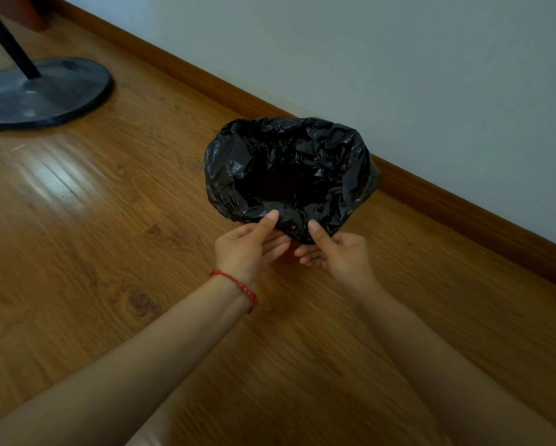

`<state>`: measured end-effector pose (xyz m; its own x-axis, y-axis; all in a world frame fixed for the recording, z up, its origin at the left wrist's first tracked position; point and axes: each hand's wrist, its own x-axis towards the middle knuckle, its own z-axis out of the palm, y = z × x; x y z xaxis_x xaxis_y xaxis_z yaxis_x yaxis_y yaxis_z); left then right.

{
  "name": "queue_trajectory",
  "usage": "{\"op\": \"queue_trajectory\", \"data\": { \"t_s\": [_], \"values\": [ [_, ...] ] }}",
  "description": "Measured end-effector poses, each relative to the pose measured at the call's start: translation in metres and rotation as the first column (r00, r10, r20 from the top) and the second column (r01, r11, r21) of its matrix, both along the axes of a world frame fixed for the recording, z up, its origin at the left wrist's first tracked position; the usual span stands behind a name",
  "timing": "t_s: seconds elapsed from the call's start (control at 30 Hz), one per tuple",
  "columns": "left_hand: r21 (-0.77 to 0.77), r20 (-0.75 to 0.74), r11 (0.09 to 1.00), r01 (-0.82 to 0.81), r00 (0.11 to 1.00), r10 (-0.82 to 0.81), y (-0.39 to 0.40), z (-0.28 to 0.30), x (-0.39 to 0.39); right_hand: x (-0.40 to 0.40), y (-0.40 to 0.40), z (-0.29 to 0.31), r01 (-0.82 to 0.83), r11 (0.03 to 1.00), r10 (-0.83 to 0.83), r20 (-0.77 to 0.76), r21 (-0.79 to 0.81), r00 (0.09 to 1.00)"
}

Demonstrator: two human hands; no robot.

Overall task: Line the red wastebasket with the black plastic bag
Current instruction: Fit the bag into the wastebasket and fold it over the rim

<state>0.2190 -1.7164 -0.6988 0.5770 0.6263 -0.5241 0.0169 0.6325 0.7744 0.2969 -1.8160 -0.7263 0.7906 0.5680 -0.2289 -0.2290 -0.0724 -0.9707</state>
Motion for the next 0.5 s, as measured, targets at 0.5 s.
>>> {"op": "queue_trajectory", "data": {
  "t_s": [0.5],
  "values": [
    [0.025, 0.064, 1.0, 0.011, 0.998, -0.013, 0.016, -0.004, -0.004, 0.016, -0.011, 0.006, 0.243, 0.964, -0.228, -0.138, 0.109, 0.964]
  ]
}}
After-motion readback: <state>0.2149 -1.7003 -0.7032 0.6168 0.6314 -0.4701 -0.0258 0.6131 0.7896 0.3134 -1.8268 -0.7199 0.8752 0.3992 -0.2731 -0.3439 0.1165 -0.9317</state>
